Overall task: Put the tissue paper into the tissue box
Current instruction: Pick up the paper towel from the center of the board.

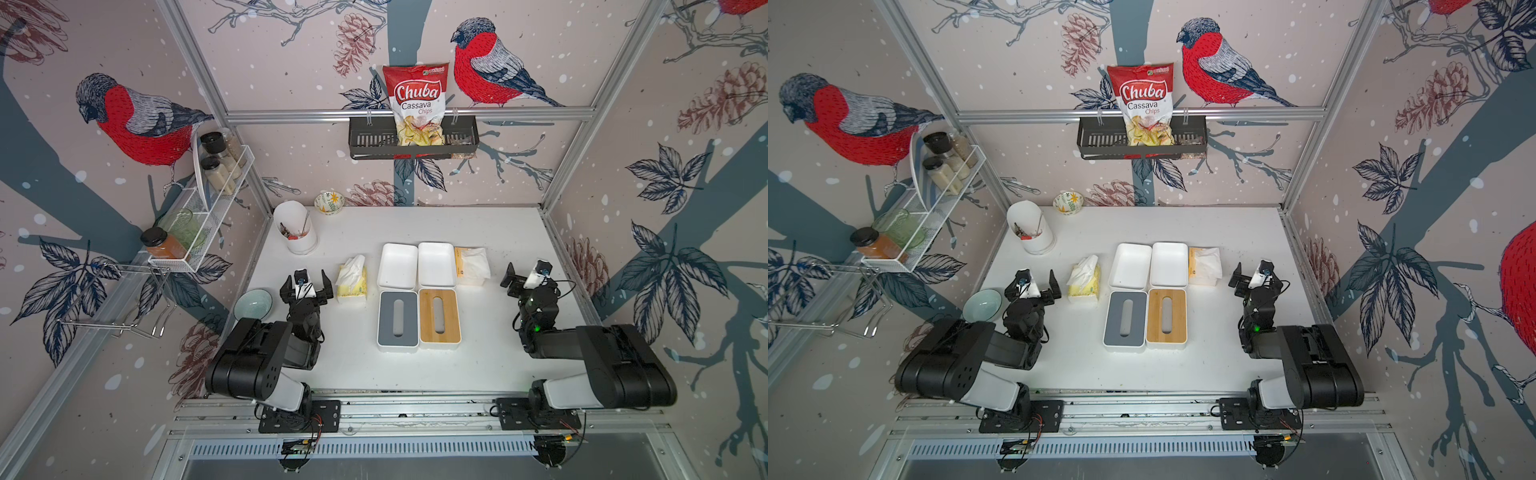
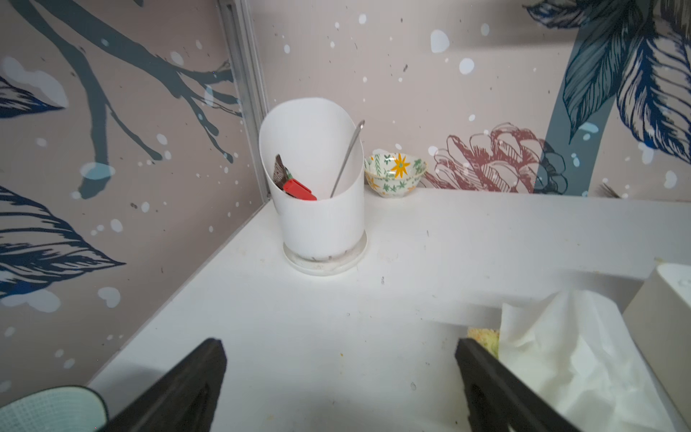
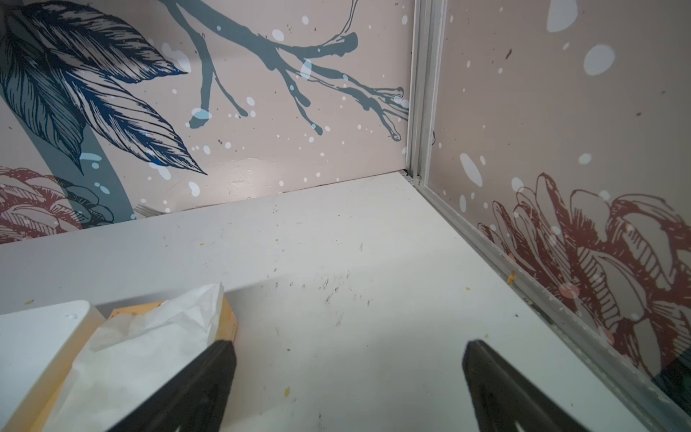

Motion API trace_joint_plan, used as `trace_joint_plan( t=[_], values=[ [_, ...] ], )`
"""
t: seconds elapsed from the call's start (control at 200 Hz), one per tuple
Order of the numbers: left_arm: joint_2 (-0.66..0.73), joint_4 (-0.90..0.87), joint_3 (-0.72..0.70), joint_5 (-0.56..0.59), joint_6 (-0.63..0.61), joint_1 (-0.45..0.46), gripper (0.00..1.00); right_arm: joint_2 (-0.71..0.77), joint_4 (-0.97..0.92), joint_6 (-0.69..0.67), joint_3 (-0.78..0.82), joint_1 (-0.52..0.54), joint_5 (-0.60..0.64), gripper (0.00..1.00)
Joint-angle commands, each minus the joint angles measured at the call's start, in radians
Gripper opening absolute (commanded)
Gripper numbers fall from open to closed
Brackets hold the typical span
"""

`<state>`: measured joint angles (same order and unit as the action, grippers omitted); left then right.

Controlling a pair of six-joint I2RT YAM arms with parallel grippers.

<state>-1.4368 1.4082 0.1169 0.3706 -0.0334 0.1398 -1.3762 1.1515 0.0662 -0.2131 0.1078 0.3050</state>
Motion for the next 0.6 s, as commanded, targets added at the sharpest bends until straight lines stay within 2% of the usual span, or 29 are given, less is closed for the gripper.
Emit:
trace_joint_plan(
  t=[0.0,0.145,0.22,0.28,0.325,0.39,0.43,0.47,0.595],
  values=[
    [0.122,-0.067,0.012,0.112,-0.048,0.057,0.99,0.079,-0.277,0.035,-0.101,0.013,0.104,1.00],
    [0.309,-0.304,0.083,0.213,-0.039,0.190,0.99,0.166,-0.594,0.141,-0.242,0.015,0.099,1.00],
    [0.406,-0.615,0.187,0.251,0.058,0.230,0.99,0.222,-0.703,0.227,-0.283,0.014,0.096,1.00],
    [0.472,-0.886,0.287,0.221,0.152,0.247,0.99,0.275,-0.810,0.307,-0.312,0.009,0.091,1.00],
    [0.508,-0.953,0.308,0.178,0.171,0.260,0.99,0.317,-0.872,0.340,-0.320,0.005,0.088,1.00],
    [0.562,-0.928,0.285,0.117,0.174,0.288,0.98,0.383,-0.887,0.377,-0.303,-0.012,0.063,1.00],
    [0.587,-0.964,0.293,0.081,0.204,0.291,0.98,0.432,-0.872,0.389,-0.277,-0.029,0.002,1.00],
    [0.599,-1.047,0.325,0.073,0.244,0.291,0.97,0.475,-0.824,0.383,-0.244,-0.041,-0.050,1.00],
    [0.584,-1.334,0.443,0.087,0.349,0.292,0.85,0.548,-0.790,0.357,-0.208,-0.052,-0.145,0.98]
  ],
)
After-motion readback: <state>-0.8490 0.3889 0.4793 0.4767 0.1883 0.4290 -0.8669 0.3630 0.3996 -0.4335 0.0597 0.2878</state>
